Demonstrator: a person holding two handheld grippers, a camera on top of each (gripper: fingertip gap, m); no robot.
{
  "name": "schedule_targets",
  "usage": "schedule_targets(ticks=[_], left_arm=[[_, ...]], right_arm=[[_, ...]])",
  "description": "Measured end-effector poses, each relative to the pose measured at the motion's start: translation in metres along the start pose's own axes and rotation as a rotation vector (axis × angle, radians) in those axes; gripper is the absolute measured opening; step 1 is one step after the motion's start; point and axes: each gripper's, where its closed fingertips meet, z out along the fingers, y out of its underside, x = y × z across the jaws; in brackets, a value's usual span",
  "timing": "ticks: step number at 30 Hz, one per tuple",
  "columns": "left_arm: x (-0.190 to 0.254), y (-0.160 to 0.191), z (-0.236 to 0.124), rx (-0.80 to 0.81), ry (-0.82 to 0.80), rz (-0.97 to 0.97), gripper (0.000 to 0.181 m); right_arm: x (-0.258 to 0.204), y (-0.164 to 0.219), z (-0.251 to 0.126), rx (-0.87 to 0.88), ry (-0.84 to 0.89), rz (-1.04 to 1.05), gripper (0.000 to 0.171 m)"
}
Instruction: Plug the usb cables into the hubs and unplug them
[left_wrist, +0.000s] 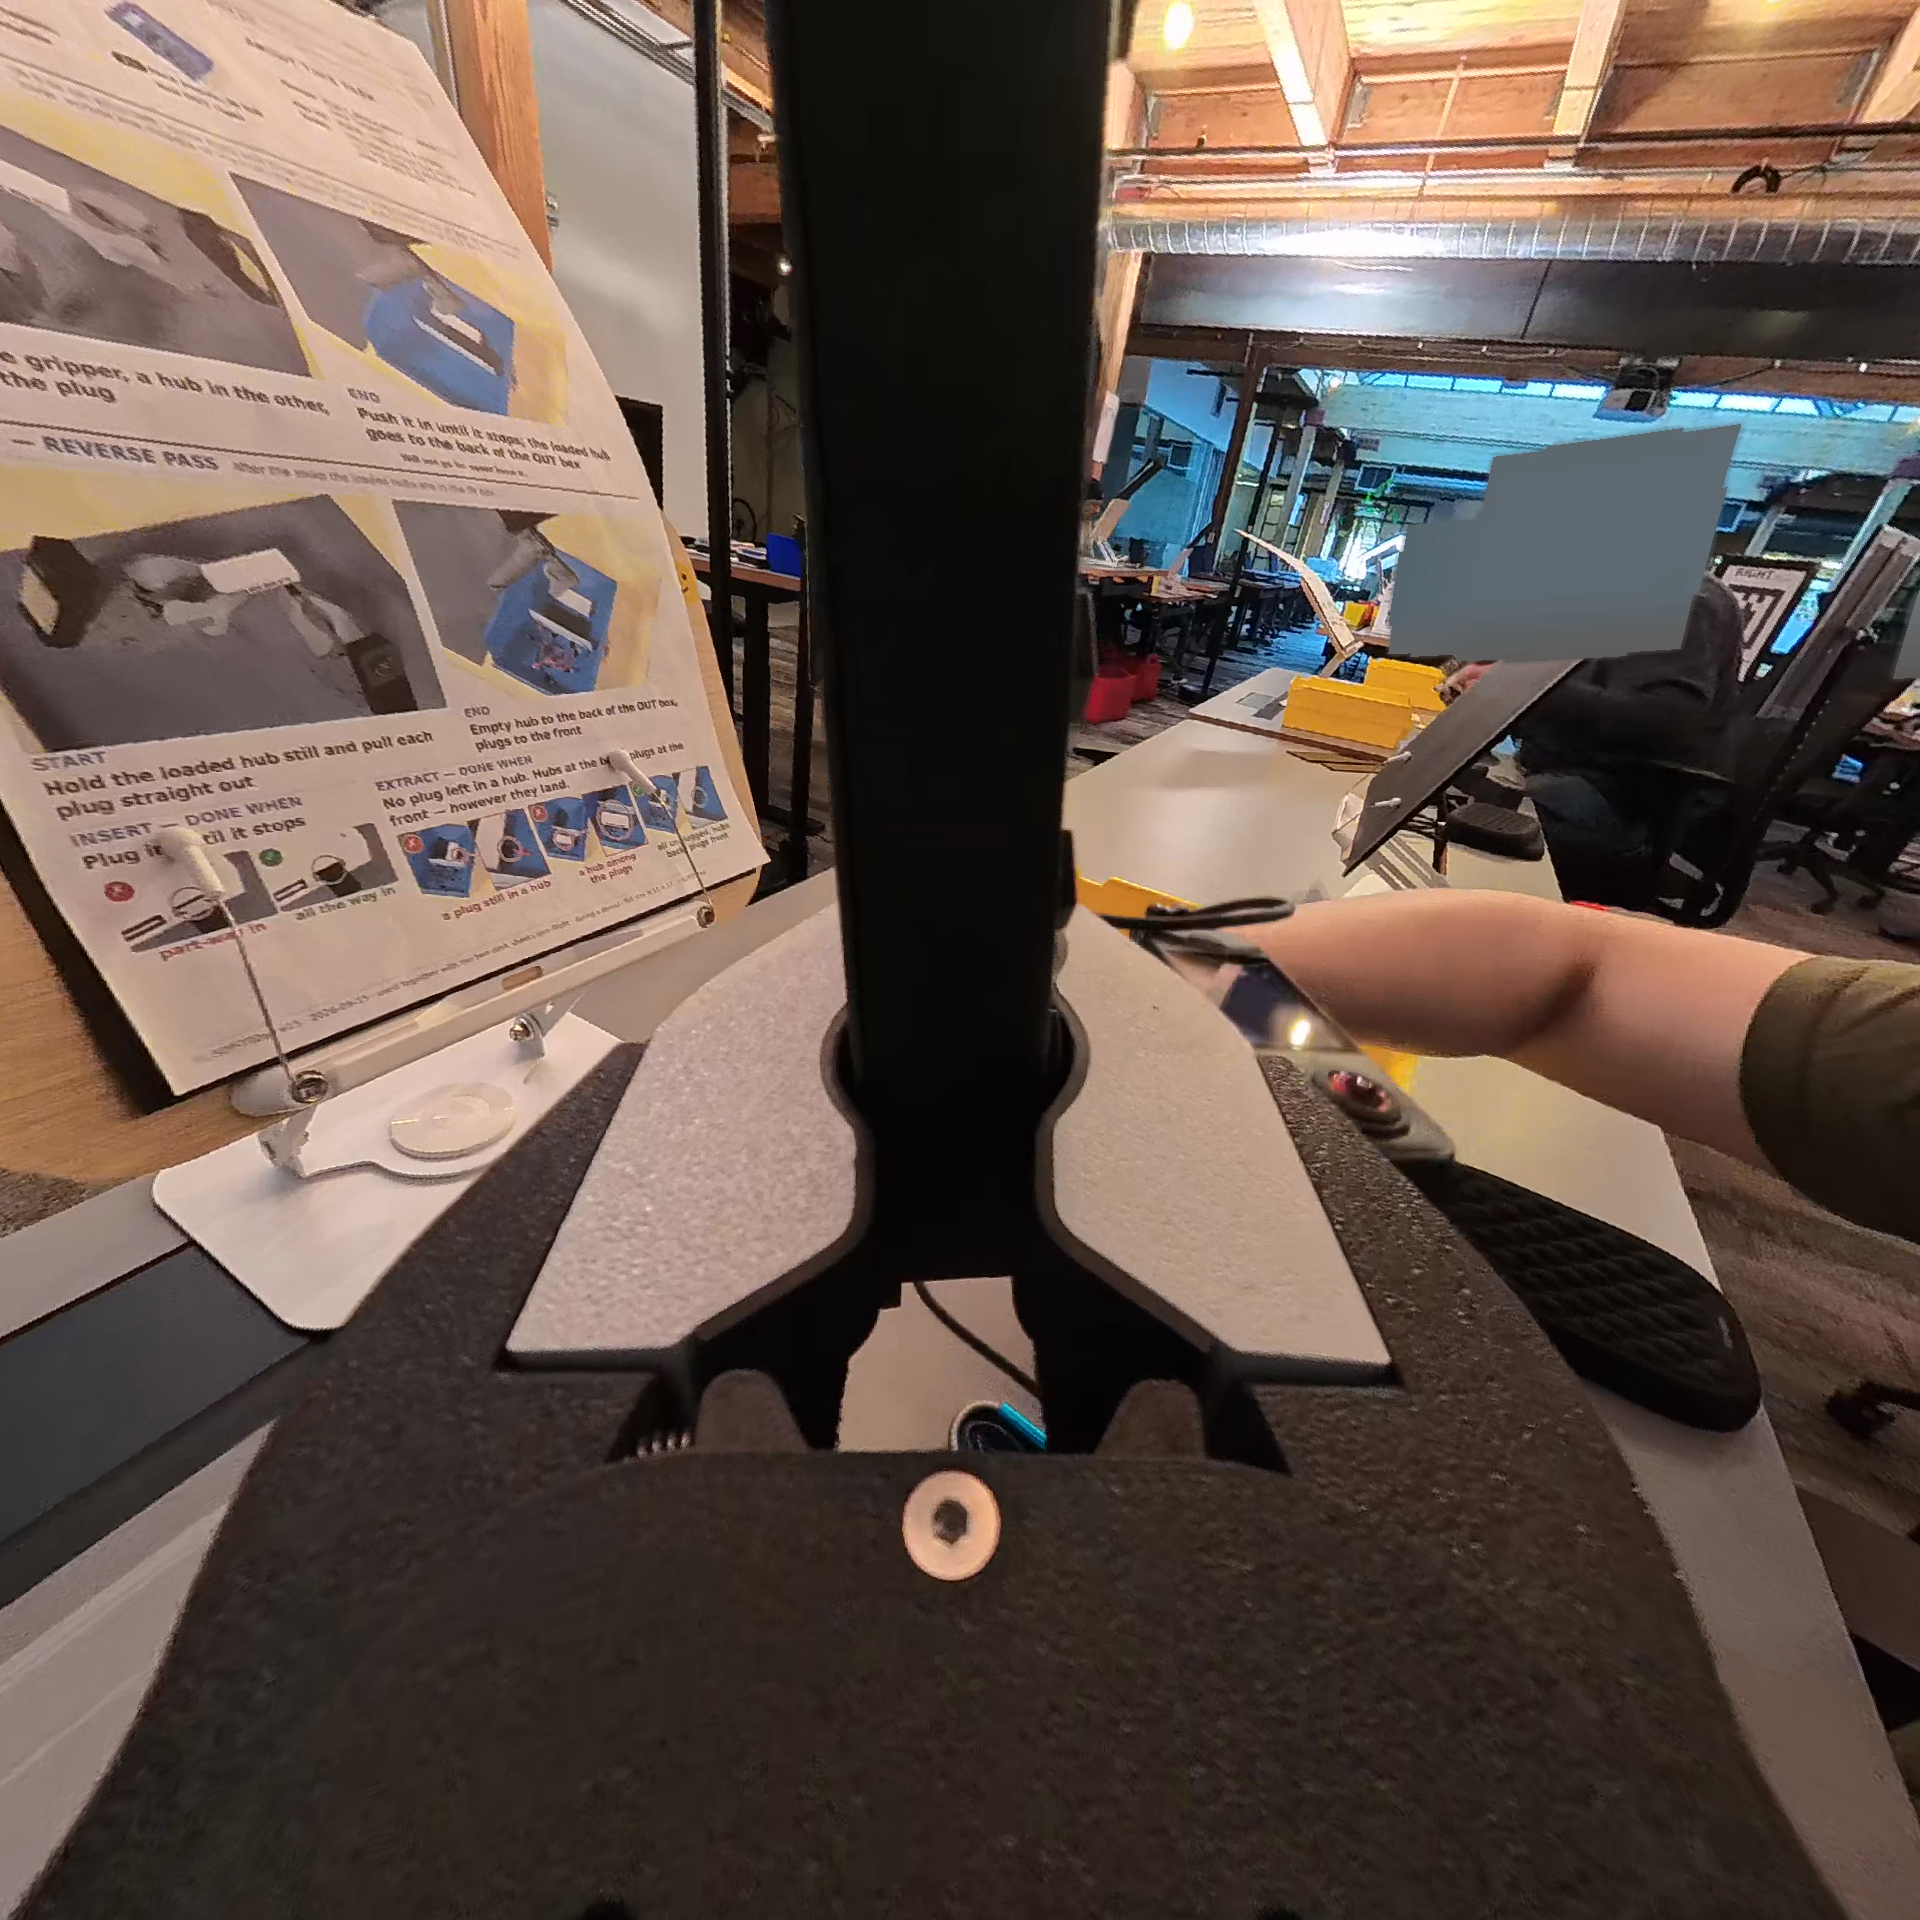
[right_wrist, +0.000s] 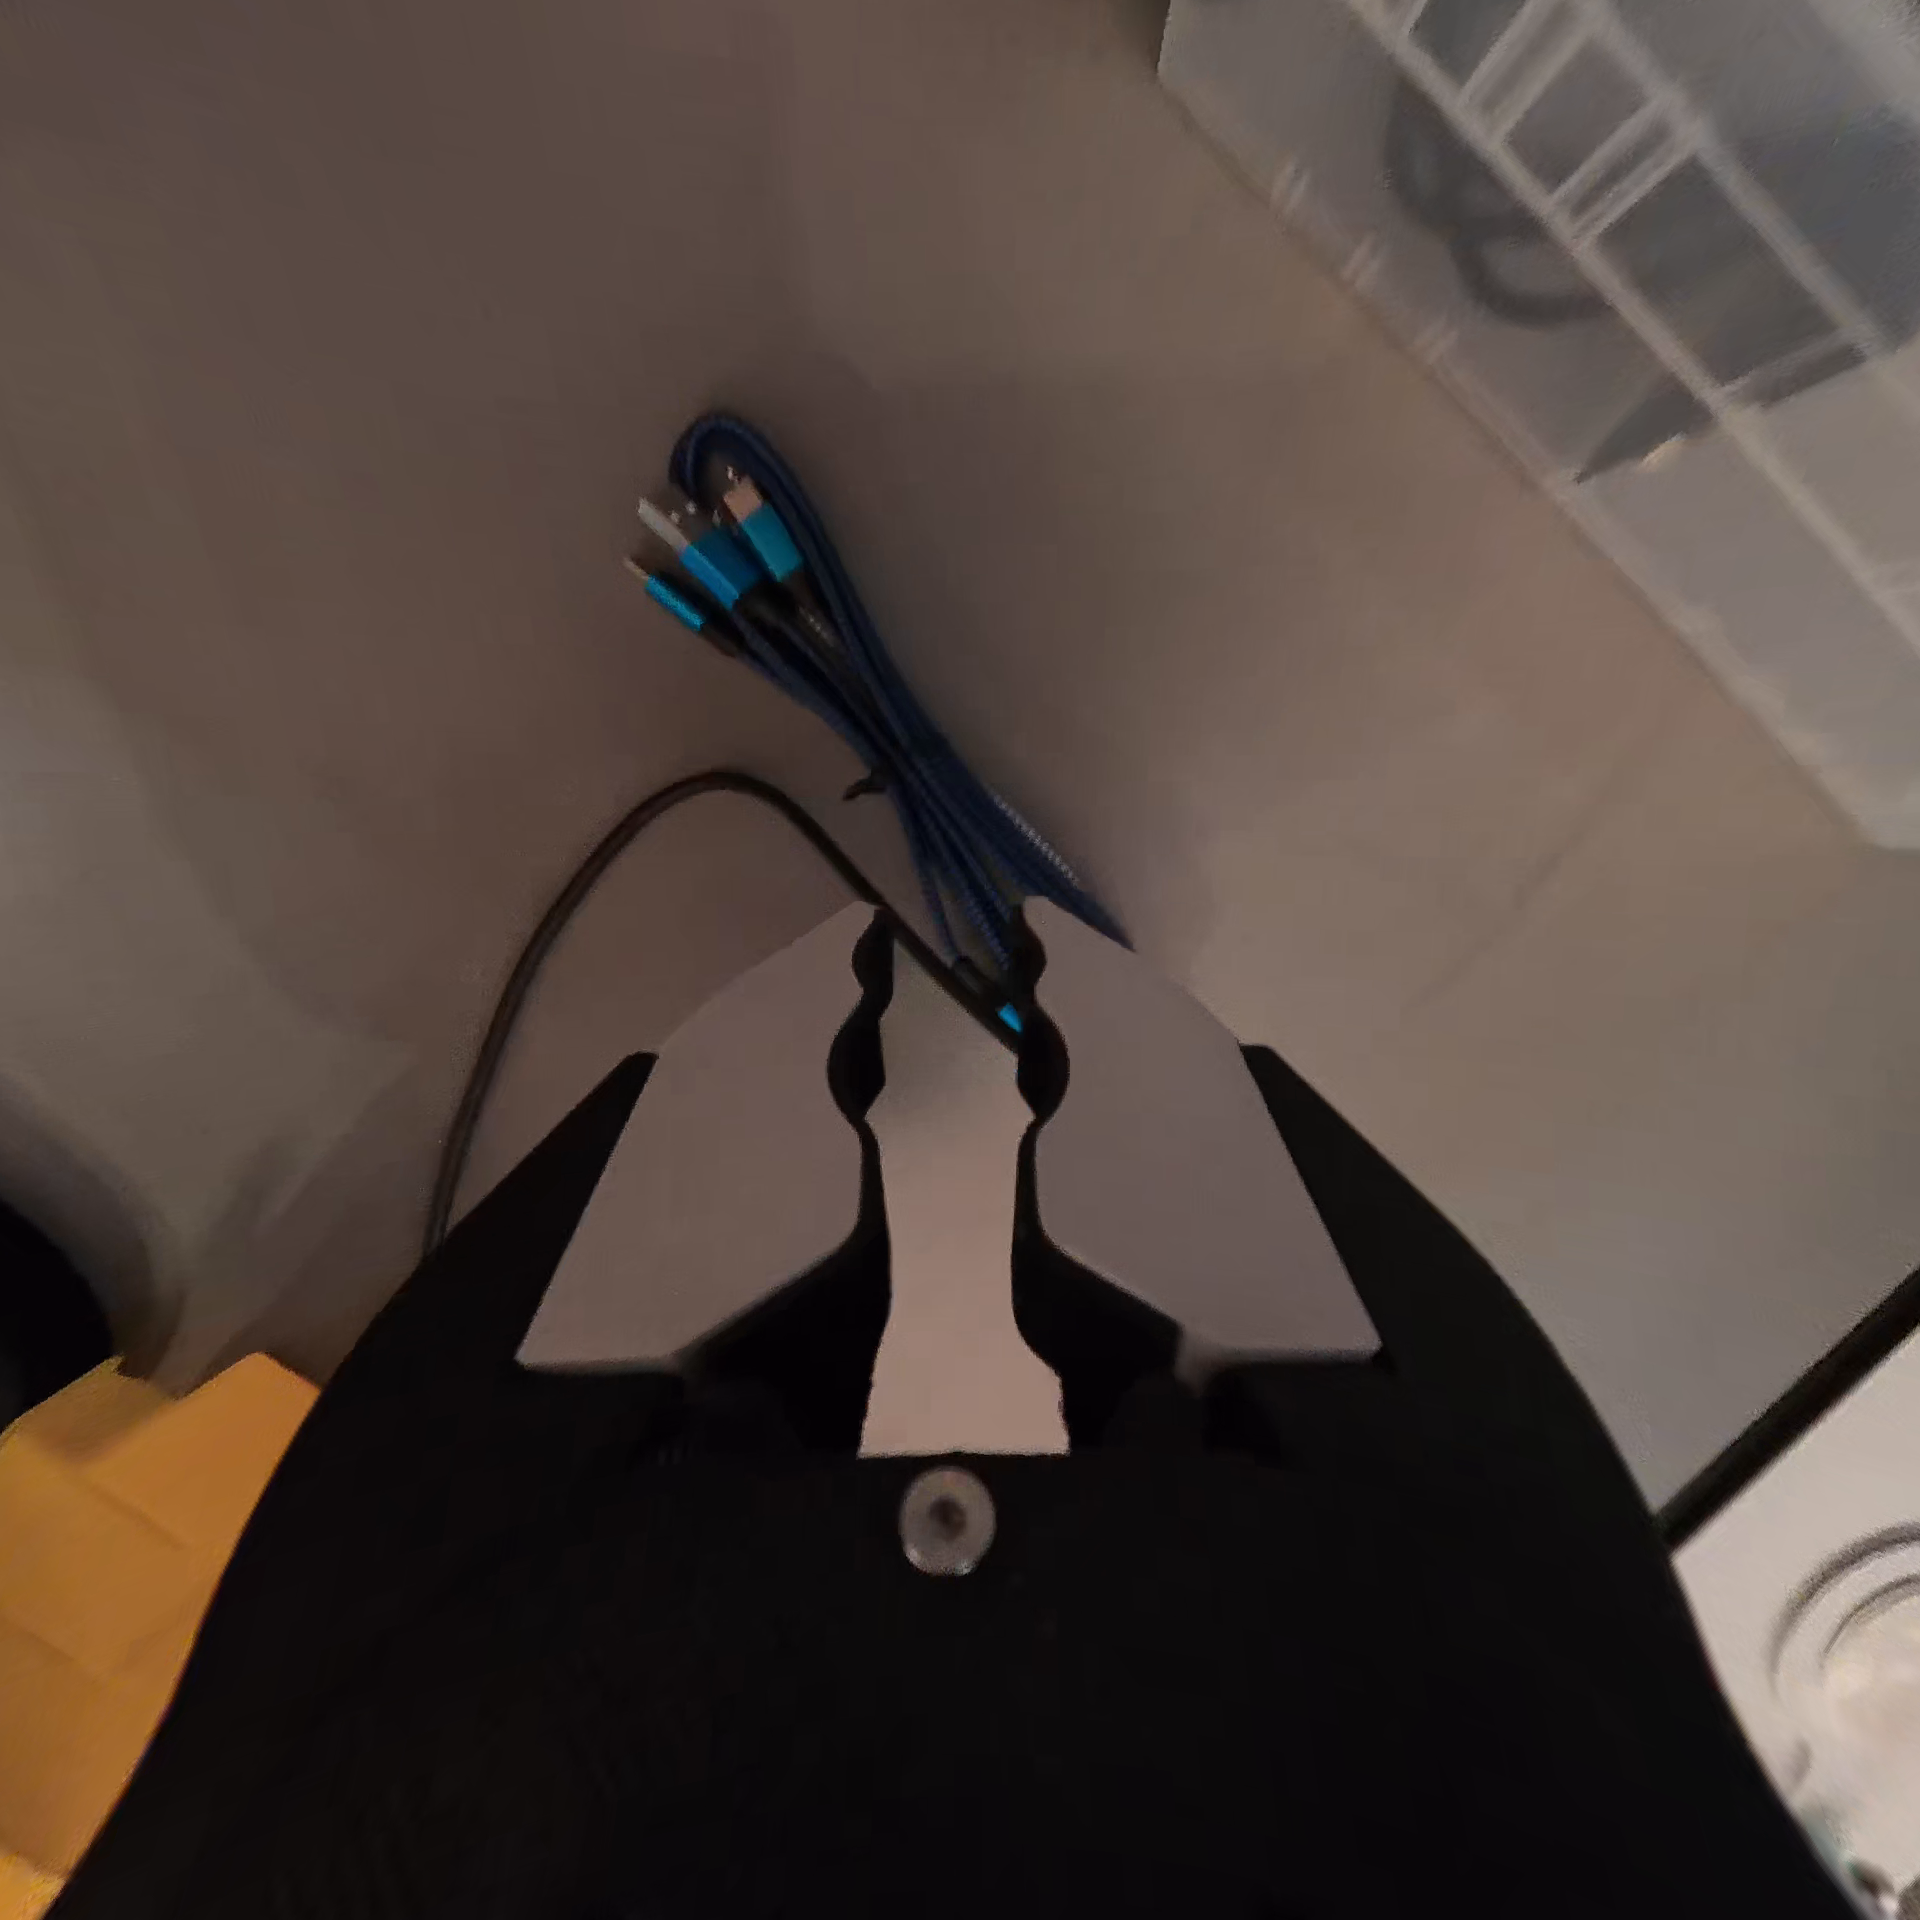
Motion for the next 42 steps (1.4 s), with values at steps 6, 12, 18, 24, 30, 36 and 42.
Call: schedule_targets(ticks=[6, 12, 18, 24, 30, 36, 42], left_arm=[[0.001, -0.001, 0.0, 0.001, -0.007, 0.011, 0.026], [0.001, -0.002, 0.0, 0.003, -0.019, 0.025, 0.026], [0.006, -0.005, -0.001, 0.006, -0.006, 0.037, 0.026], [0.018, -0.002, 0.006, 0.001, 0.037, 0.035, 0.026], [0.025, -0.003, 0.007, 0.009, 0.062, 0.033, 0.026], [0.031, -0.008, 0.004, 0.021, 0.088, 0.036, 0.025], [0.035, -0.011, 0.002, 0.032, 0.112, 0.026, 0.025]], right_arm=[[0.002, 0.031, 0.0, -0.083, 0.033, 0.112, 0.02], [-0.013, -0.004, 0.003, 0.131, -0.005, 0.255, 0.014], [-0.03, -0.026, 0.023, 0.143, 0.076, 0.532, 0.012], [-0.061, -0.04, 0.043, 0.053, 0.183, 0.317, 0.031], [-0.057, -0.06, 0.059, 0.117, 0.264, 0.287, 0.033], [-0.05, -0.056, 0.075, 0.118, 0.285, 0.288, 0.031], [-0.042, -0.053, 0.076, 0.155, 0.271, 0.316, 0.021]])
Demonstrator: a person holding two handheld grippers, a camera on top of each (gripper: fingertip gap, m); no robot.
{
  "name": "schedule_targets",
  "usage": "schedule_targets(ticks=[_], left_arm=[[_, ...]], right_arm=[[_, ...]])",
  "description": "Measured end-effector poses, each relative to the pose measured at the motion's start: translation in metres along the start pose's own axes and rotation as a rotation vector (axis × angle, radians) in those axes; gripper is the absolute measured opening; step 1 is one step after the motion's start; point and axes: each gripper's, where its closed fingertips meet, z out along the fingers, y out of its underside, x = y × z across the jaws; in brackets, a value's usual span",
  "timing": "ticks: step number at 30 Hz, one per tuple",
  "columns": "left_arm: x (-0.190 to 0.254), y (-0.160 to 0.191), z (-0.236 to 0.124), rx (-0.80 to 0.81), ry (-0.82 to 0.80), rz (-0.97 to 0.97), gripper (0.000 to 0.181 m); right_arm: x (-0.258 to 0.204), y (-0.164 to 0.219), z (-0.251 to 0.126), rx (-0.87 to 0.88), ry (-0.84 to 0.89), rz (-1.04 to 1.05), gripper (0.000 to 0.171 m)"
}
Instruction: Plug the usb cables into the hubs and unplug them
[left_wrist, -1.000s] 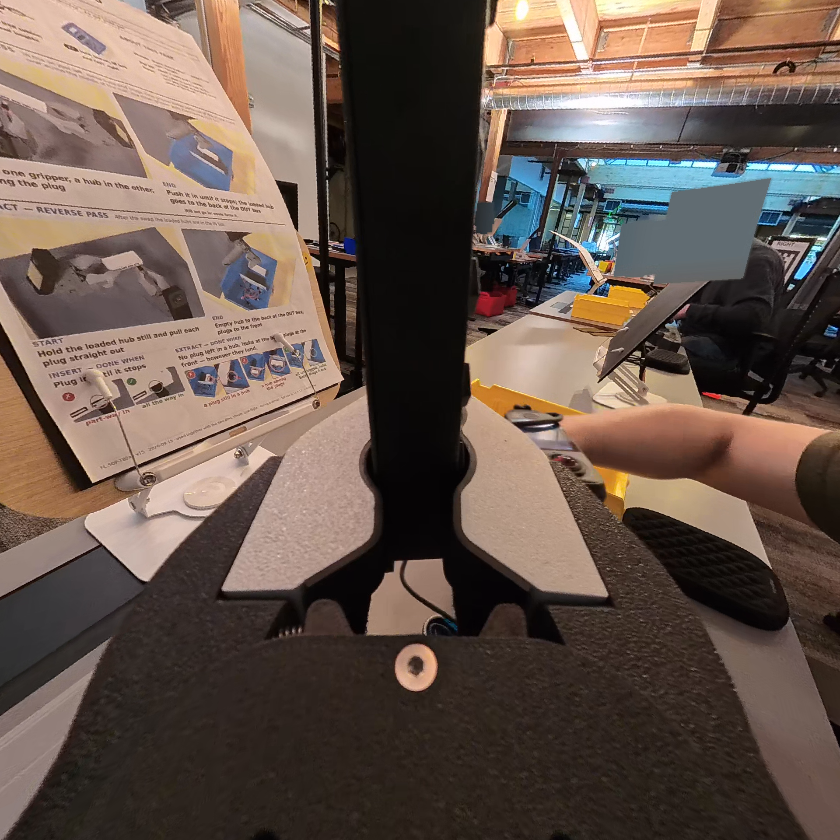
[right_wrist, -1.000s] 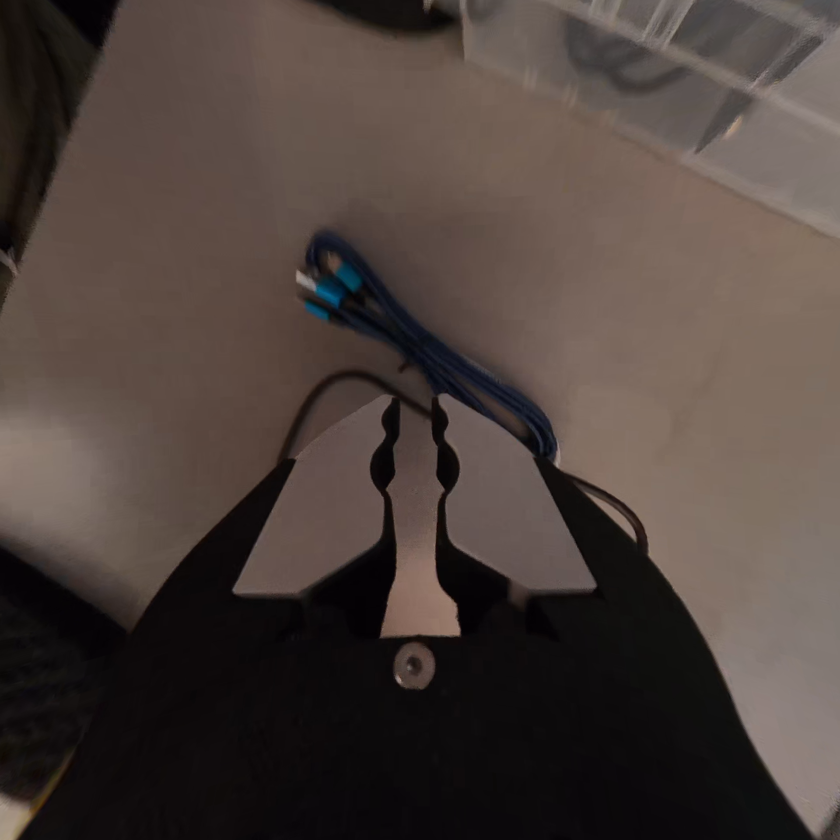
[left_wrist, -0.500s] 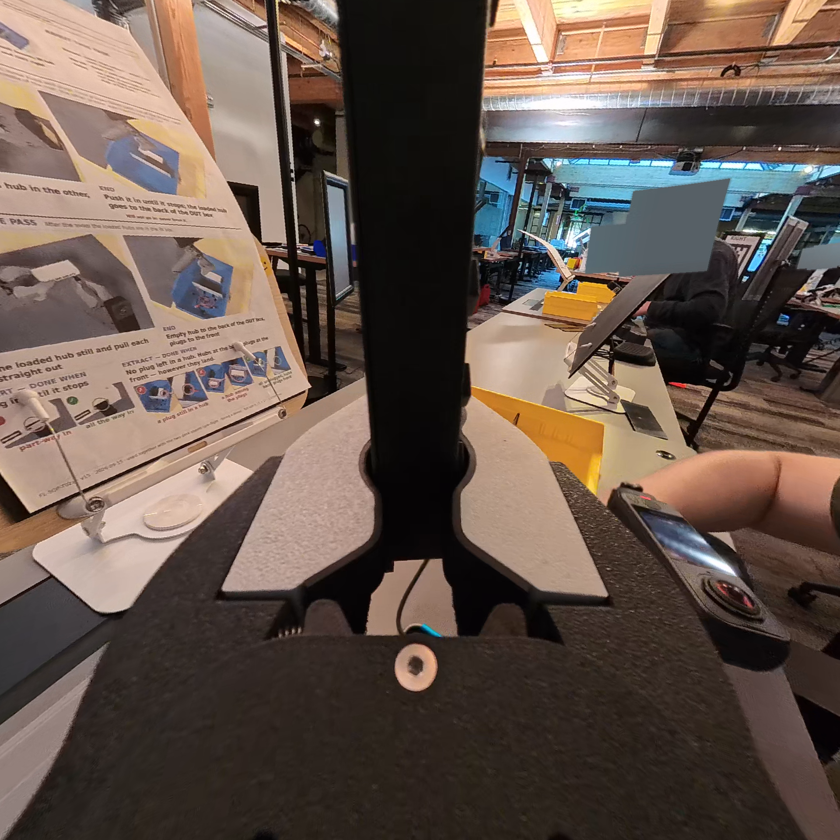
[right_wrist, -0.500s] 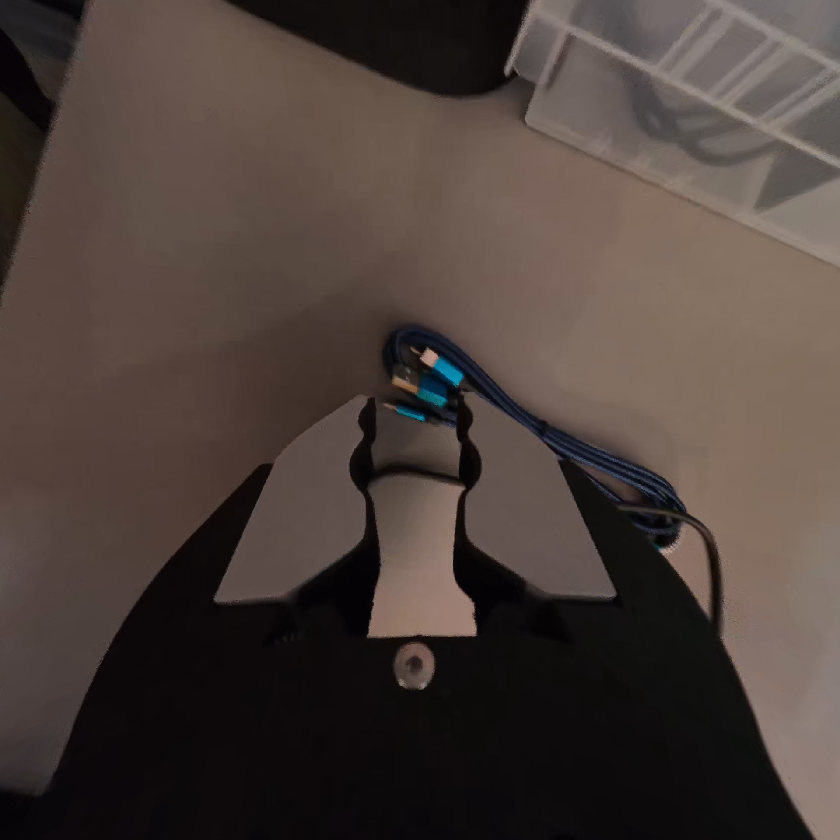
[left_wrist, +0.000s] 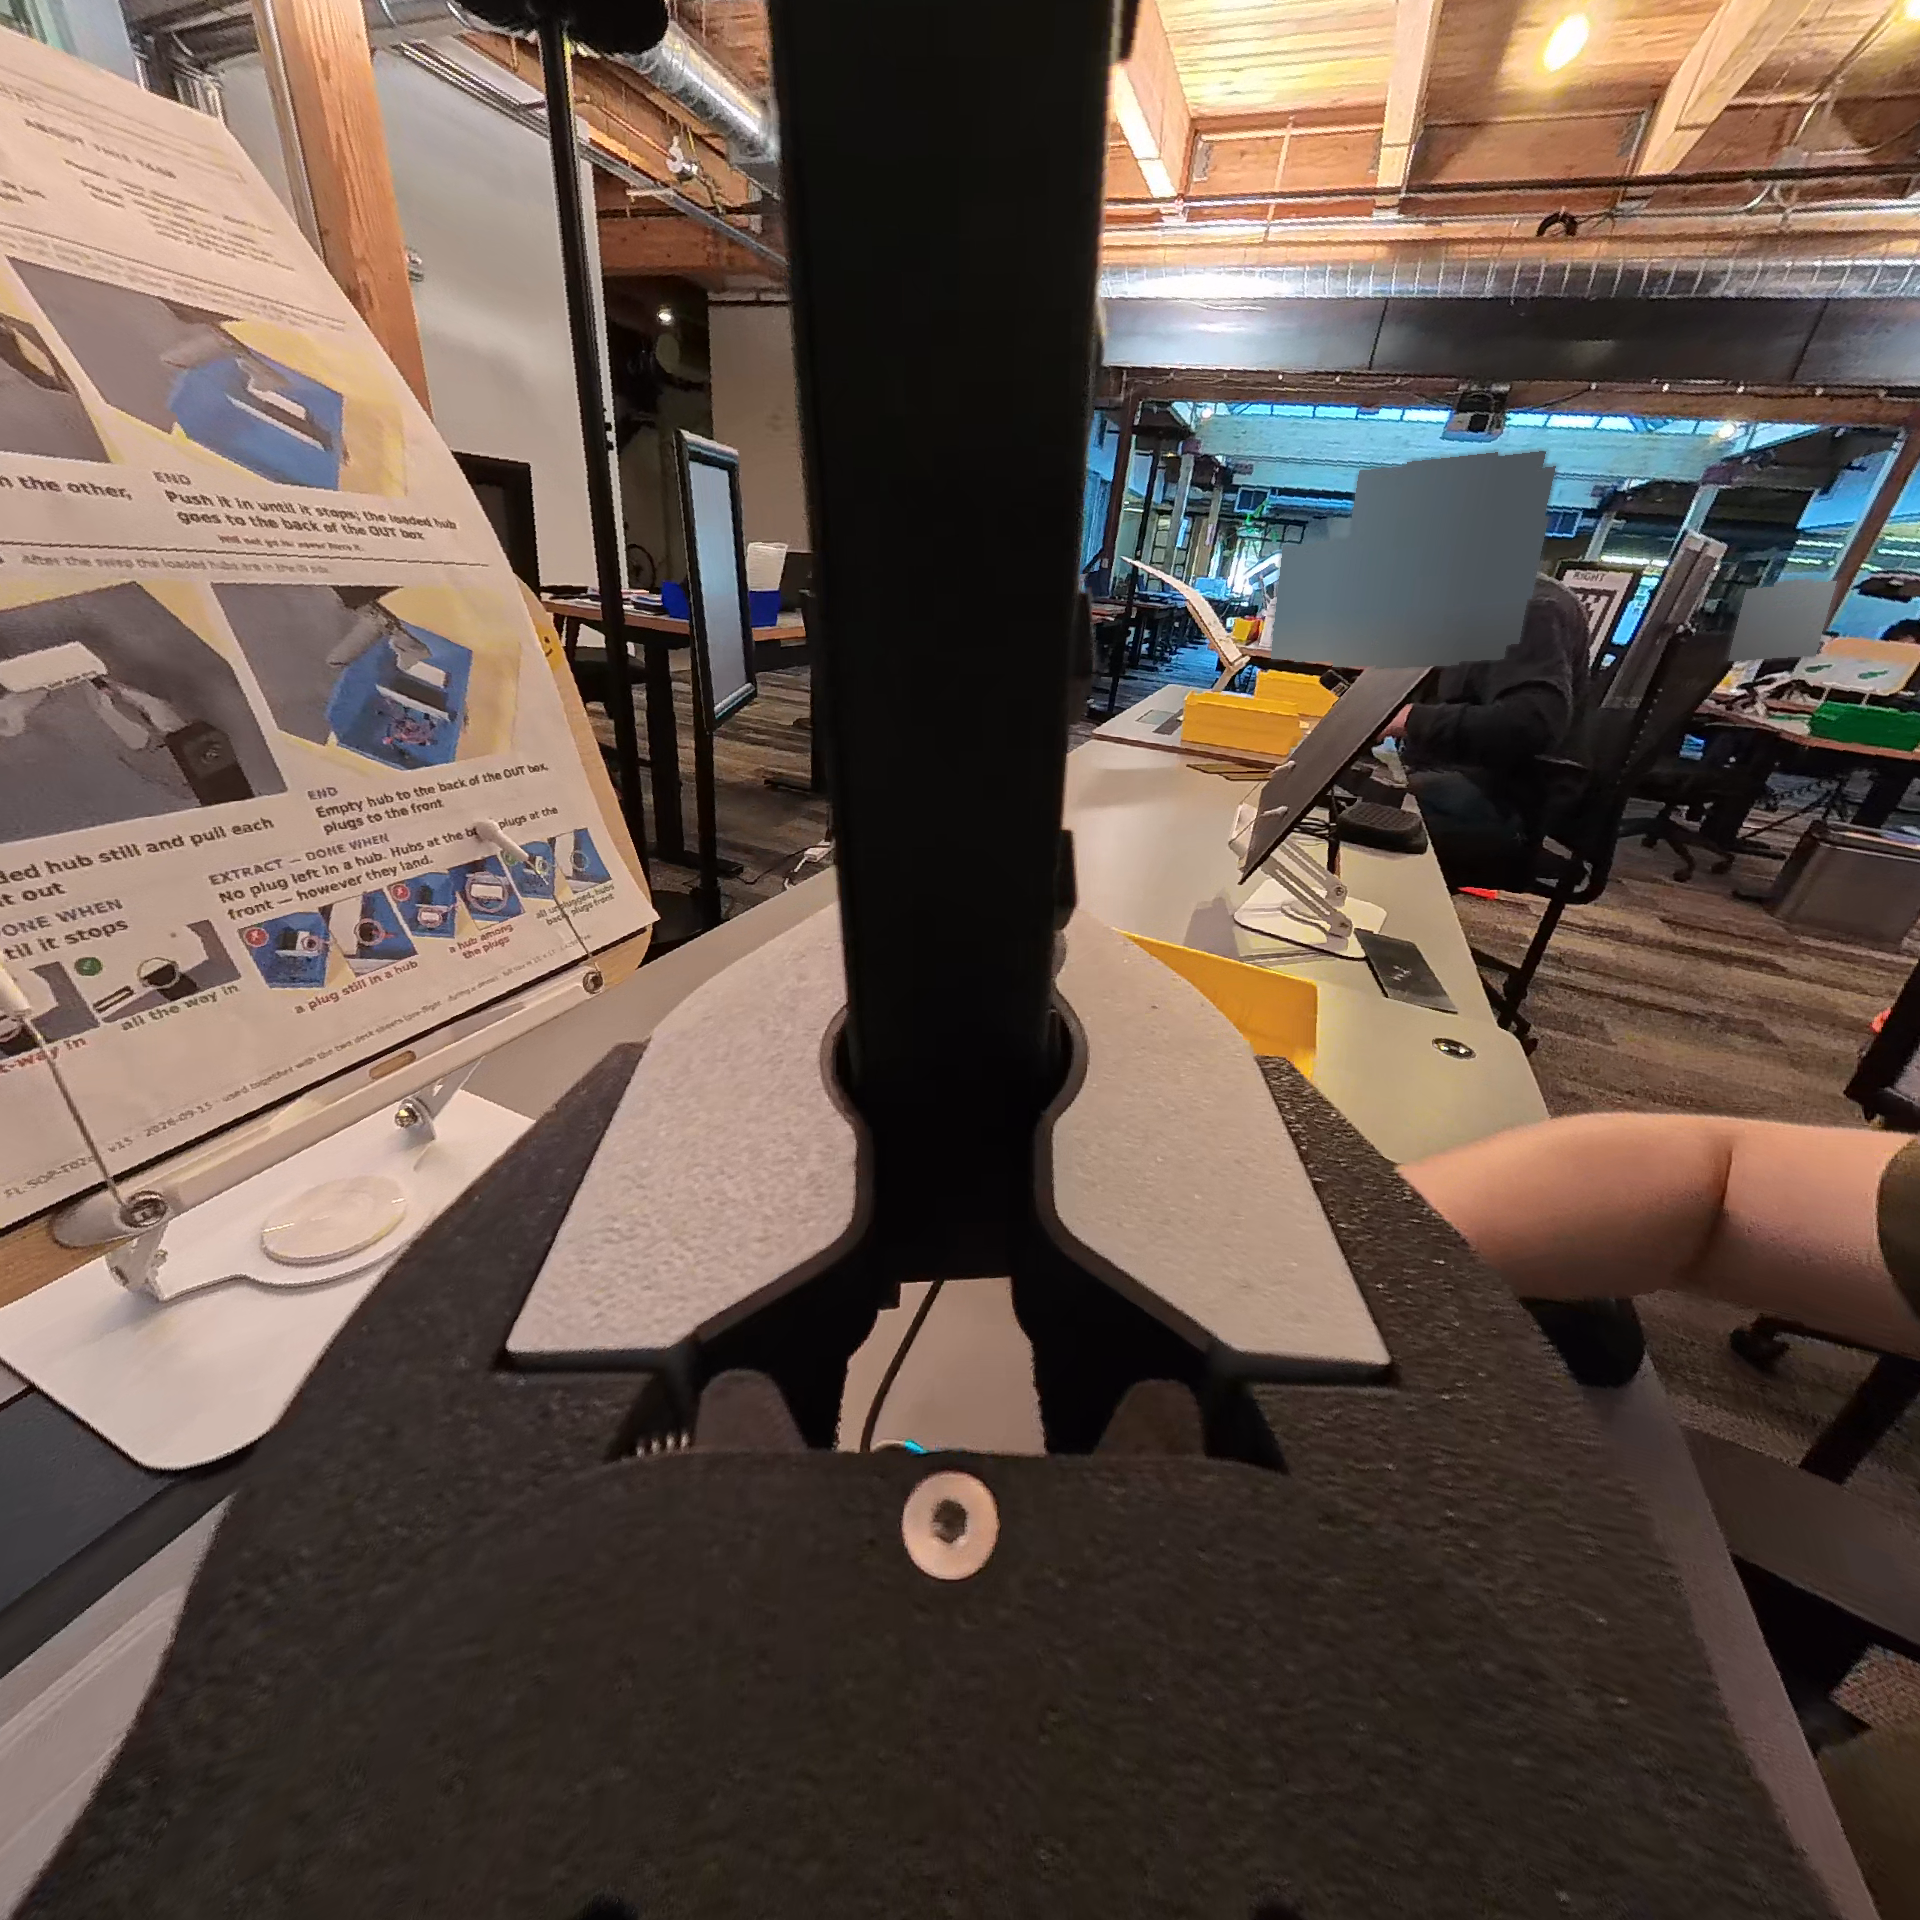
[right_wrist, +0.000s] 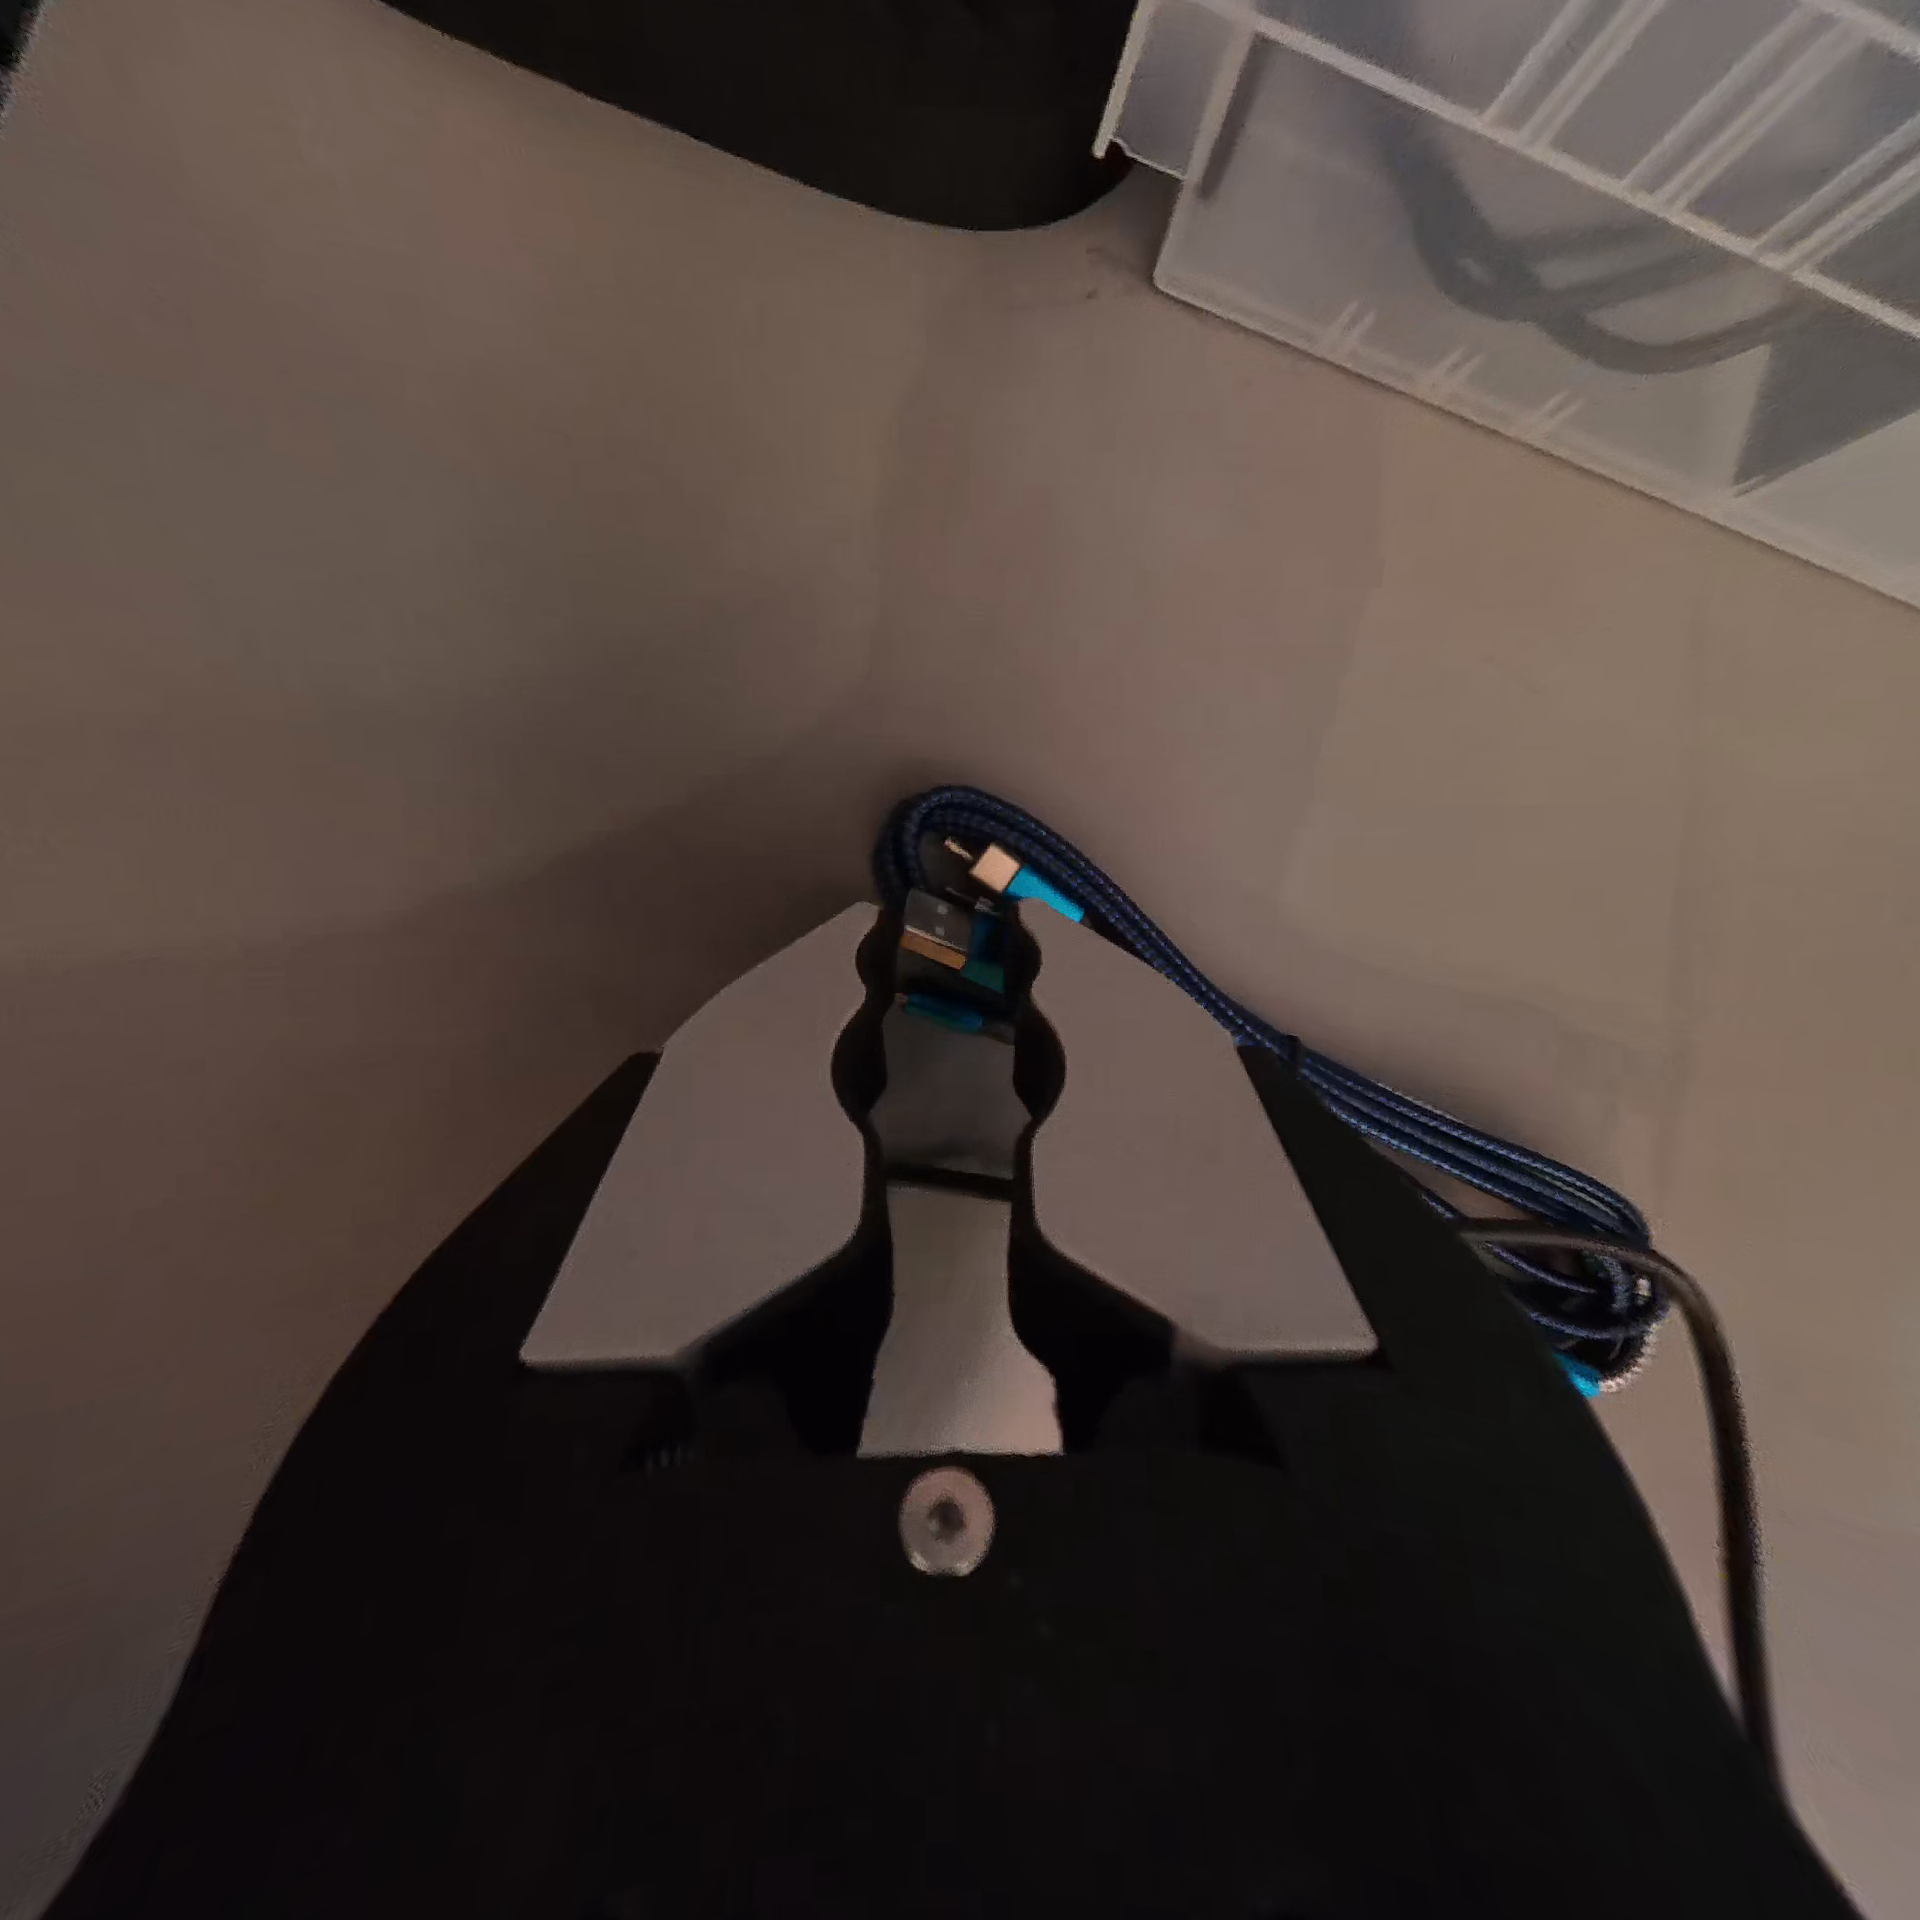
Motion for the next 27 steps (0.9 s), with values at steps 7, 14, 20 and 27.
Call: schedule_targets(ticks=[7, 14, 20, 27], left_arm=[[0.002, -0.001, 0.001, 0.003, 0.013, -0.001, 0.025], [0.003, 0.0, 0.002, -0.002, 0.014, 0.003, 0.025], [0.002, 0.003, 0.004, -0.012, 0.015, 0.001, 0.025], [0.0, 0.005, 0.005, -0.012, 0.015, -0.01, 0.026]], right_arm=[[-0.001, 0.008, -0.01, -0.07, 0.018, -0.157, 0.025], [0.011, 0.01, -0.018, -0.091, -0.035, -0.173, 0.02], [0.011, 0.01, -0.004, -0.088, -0.001, -0.29, 0.016], [0.016, 0.009, 0.004, -0.04, 0.011, -0.274, 0.018]])
